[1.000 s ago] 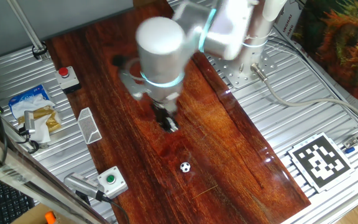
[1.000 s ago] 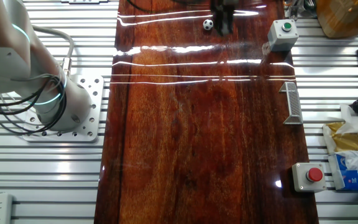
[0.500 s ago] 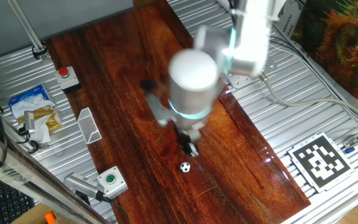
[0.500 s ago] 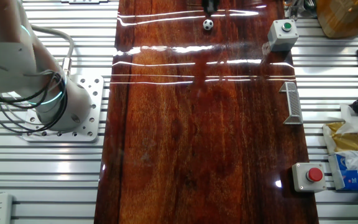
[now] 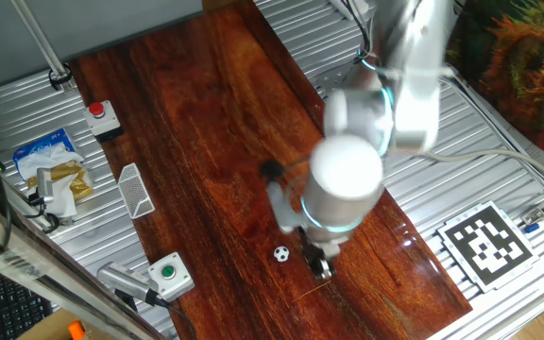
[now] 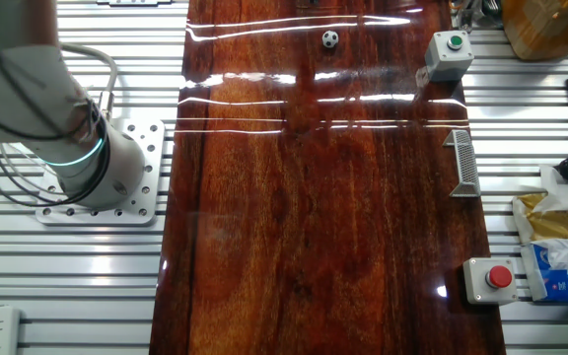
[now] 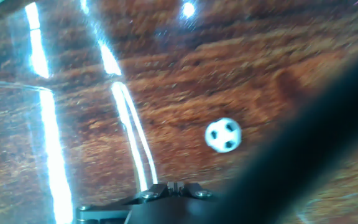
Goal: Push the soccer ball into the goal
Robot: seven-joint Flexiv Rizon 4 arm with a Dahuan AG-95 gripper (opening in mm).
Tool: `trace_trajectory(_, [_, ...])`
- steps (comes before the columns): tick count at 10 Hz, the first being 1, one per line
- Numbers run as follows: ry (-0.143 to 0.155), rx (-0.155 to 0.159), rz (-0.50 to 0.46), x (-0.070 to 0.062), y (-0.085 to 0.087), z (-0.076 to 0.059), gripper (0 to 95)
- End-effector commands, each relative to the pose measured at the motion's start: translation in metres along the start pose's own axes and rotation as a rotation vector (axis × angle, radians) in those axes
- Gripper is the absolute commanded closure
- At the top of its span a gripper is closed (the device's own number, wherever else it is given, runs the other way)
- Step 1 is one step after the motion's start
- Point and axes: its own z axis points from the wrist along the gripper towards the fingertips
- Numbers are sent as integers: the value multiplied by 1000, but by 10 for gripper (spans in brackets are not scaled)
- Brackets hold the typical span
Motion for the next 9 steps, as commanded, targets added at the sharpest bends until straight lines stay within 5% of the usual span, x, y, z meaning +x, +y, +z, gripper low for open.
trace_trajectory(1, [-7, -12, -17, 0, -4, 3, 950])
trace_trajectory(5, [-11, -7, -27, -4, -9, 6, 950])
trace_trajectory(9, [-15, -7, -50, -18, -31, 12, 950])
